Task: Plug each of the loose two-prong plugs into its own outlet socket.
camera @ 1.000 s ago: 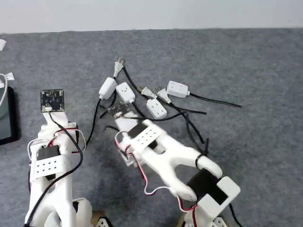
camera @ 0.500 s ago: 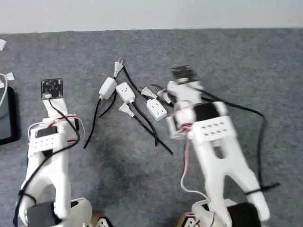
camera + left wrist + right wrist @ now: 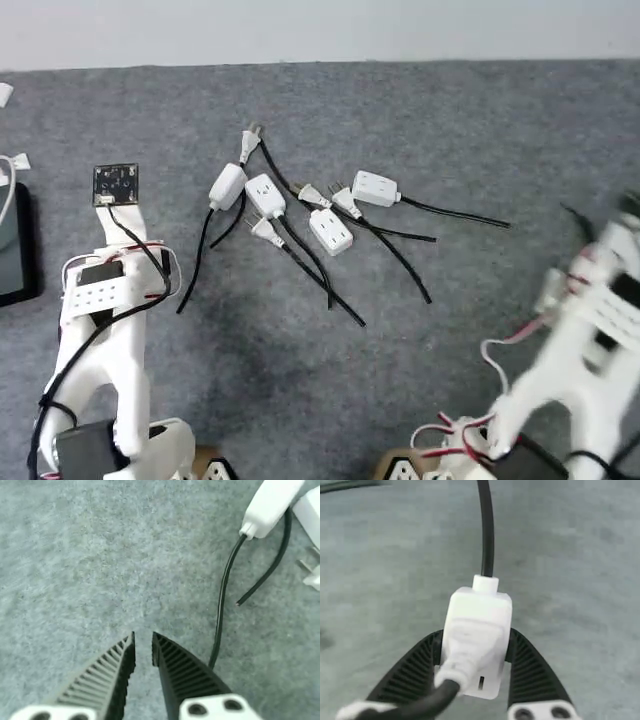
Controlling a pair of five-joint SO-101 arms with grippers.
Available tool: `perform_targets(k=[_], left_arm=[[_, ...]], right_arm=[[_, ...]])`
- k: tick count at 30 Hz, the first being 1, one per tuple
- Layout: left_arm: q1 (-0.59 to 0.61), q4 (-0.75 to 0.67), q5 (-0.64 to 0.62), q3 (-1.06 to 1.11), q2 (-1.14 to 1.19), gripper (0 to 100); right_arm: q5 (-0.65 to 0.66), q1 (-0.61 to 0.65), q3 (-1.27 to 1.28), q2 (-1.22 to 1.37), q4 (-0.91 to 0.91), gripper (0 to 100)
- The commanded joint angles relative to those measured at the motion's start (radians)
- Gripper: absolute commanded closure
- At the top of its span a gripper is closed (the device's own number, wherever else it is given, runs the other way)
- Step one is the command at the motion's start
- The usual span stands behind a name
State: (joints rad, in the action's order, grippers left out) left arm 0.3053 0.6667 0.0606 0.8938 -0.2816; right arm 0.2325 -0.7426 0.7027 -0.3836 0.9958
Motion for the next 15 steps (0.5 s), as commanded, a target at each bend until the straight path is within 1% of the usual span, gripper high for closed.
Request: perform_targets(k=[1,3,5,7,10,12,13,15], left_arm=[[-0.018,0.006,0.012,-0.038,-0.006,94],[-0.035,0.006,0.014,-0.024,-0.006,94],[-0.055,0.006,0.023,-0.018,-0.006,94],[-0.060,0.006,0.057,-0.016,-0.006,94],[-0.061,0.006,0.066,-0.016,-0.006,94],[-0.061,0.006,0.066,-0.016,-0.006,94],[-0.061,0.006,0.066,-0.016,-0.006,94],[-0.061,0.006,0.066,-0.016,-0.006,94]], right_arm=[[0.058,-0.185,0.064,-0.042,-0.180,99.0],[0.064,-0.246,0.101,-0.042,-0.240,98.7],[0.064,-0.277,0.124,-0.042,-0.269,97.2],[0.064,-0.283,0.143,-0.042,-0.275,91.4],[0.057,-0.269,0.150,-0.048,-0.272,78.3],[0.061,-0.242,0.140,-0.056,-0.243,72.1],[0.058,-0.225,0.120,-0.062,-0.211,71.2],[0.055,-0.186,0.072,-0.077,-0.125,72.6]])
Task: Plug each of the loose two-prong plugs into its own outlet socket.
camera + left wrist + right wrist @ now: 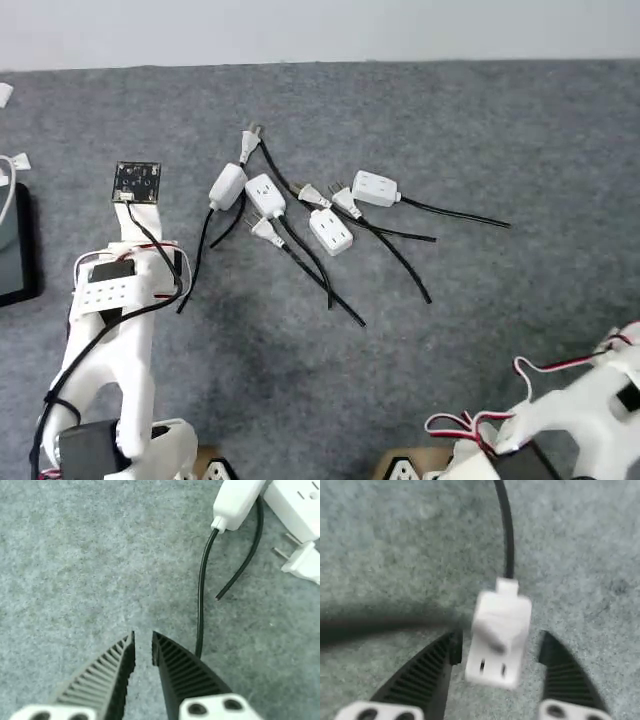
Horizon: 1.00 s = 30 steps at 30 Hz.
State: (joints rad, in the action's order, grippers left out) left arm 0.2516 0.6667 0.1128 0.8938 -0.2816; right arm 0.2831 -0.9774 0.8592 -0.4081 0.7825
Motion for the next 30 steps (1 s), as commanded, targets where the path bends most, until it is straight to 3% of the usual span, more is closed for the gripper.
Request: perform_targets(k=[1,8,13,18,21,26,30], left_arm=[[-0.008,0.006,0.014,-0.016,-0.006,94],[-0.008,0.006,0.015,-0.016,-0.006,94],[-0.008,0.006,0.012,-0.016,-0.006,94],[0.003,0.003,0.009,-0.027,-0.002,94],[0.057,0.000,-0.077,-0.050,0.002,93],[0.144,0.006,-0.262,-0.094,0.032,80],[0.158,0.006,-0.275,-0.119,0.060,78]], right_arm=[[0.005,0.065,-0.114,-0.064,0.134,73.8],[-0.161,0.180,-0.305,-0.162,0.406,81.8],[-0.256,0.424,-0.327,-0.243,0.446,92.0],[-0.255,0.797,-0.330,-0.226,0.392,92.4],[-0.253,0.961,-0.331,-0.153,0.298,92.3],[-0.258,1.104,-0.419,0.074,0.154,81.6],[-0.259,1.176,-0.572,0.308,0.099,78.6]])
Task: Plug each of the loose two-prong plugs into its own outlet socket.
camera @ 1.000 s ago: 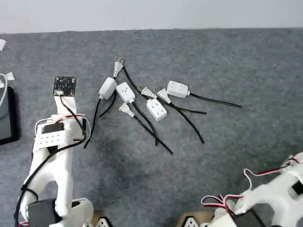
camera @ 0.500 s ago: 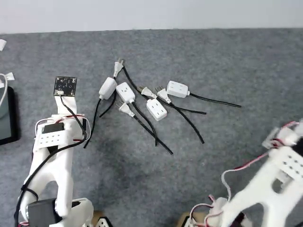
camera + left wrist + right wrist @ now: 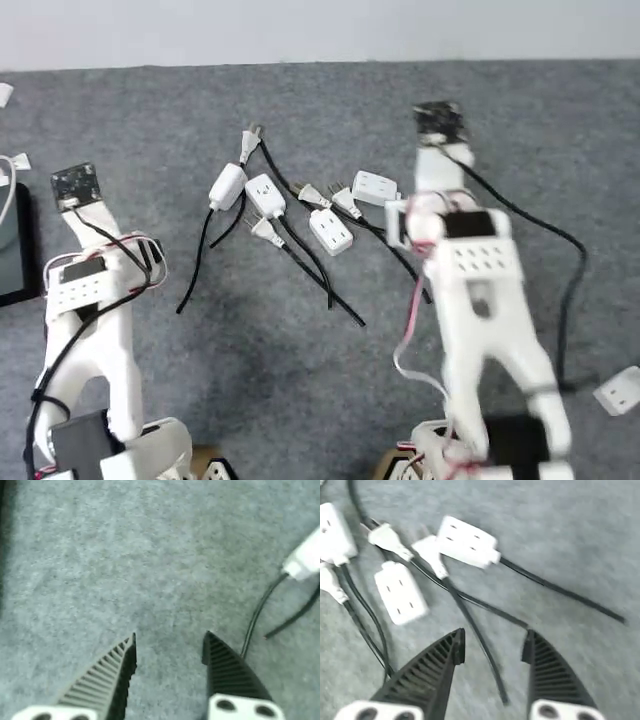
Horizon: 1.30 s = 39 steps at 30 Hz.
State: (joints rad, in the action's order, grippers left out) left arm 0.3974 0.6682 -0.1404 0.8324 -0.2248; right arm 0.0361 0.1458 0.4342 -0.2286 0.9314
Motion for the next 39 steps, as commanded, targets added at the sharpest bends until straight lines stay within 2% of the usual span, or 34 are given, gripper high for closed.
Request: perform_targets(k=[1,8,14,19,26,39], left_arm=[[0.012,0.005,-0.021,-0.058,0.006,78],[0.011,0.005,-0.021,-0.059,0.003,78],[0.011,0.005,-0.021,-0.068,0.011,78],[0.009,0.005,-0.021,-0.068,0.011,78],[0.011,0.005,-0.020,-0.068,0.011,78],[0.011,0.005,-0.020,-0.065,0.011,78]], right_arm=[[-0.012,0.070,-0.190,0.185,-0.054,78.6],[0.002,0.189,-0.462,0.519,-0.048,78.6],[0.121,0.213,-0.549,0.664,-0.048,78.6],[0.163,0.219,-0.565,0.700,-0.027,78.6],[0.249,0.303,-0.563,0.704,0.033,78.6],[0.253,0.252,-0.554,0.700,0.053,78.6]])
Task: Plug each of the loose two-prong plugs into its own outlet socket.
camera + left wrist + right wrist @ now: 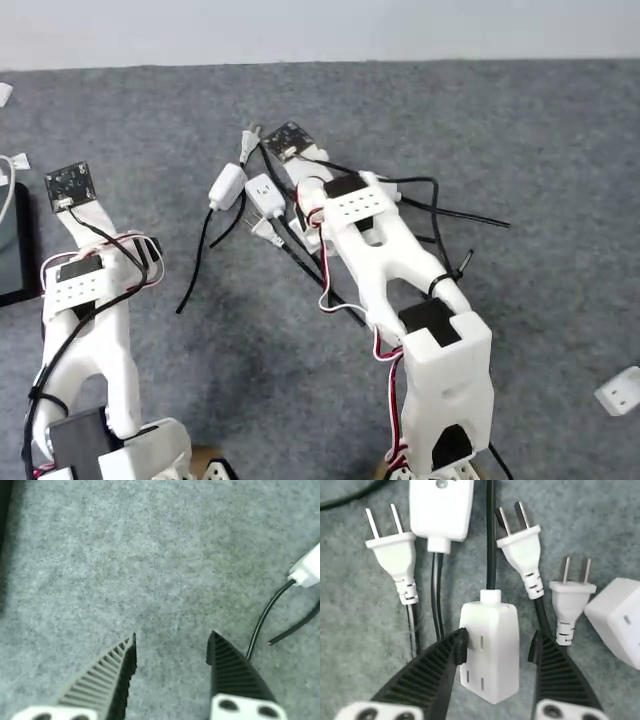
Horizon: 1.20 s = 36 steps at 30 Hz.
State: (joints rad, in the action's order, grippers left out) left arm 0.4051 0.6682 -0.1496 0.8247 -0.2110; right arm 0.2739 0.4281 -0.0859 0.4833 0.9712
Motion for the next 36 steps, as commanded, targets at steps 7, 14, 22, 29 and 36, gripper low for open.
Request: perform_targets(k=[7,14,22,29,36], left_arm=[[0.000,0.005,0.002,-0.058,-0.003,78],[-0.002,0.005,0.043,-0.054,-0.003,78],[-0.002,0.005,0.044,-0.053,-0.003,78],[-0.002,0.005,0.044,-0.053,-0.003,78],[-0.002,0.005,0.044,-0.053,-0.003,78]], right_arm=[[0.006,-0.030,-0.086,-0.073,0.073,78.6],[-0.044,-0.042,-0.081,-0.134,0.077,86.5],[-0.049,-0.099,-0.068,-0.084,0.035,95.7],[-0.003,-0.111,-0.072,-0.019,0.039,95.7],[-0.034,-0.133,-0.091,-0.087,0.067,96.1]])
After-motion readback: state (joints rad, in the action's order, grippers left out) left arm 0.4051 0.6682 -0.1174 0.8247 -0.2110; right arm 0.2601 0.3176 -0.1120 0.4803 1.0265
